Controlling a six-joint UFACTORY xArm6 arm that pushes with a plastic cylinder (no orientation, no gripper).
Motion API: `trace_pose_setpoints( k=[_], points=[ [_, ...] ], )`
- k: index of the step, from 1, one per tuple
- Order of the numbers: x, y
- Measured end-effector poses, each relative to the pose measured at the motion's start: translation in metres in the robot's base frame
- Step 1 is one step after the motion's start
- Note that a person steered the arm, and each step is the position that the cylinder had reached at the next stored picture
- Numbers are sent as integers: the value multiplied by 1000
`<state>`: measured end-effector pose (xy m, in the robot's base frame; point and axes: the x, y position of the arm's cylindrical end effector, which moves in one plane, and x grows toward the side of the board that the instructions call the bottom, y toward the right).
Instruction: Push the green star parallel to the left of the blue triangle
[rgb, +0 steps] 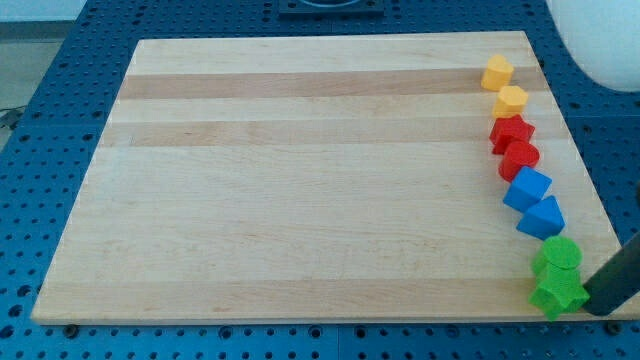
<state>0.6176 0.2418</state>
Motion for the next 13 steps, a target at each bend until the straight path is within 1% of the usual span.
trace_pose_setpoints(
  k=[1, 2, 3, 4, 5, 6, 7, 8, 11, 12, 13],
  points=[
    [1, -26],
    [1, -26],
    [0, -47],
    [0, -92],
    [-16, -138],
    [-22, -166],
    [-32, -212],
    [-52, -244],
    [-55, -251],
    [-15, -222],
    [0, -207]
  ],
)
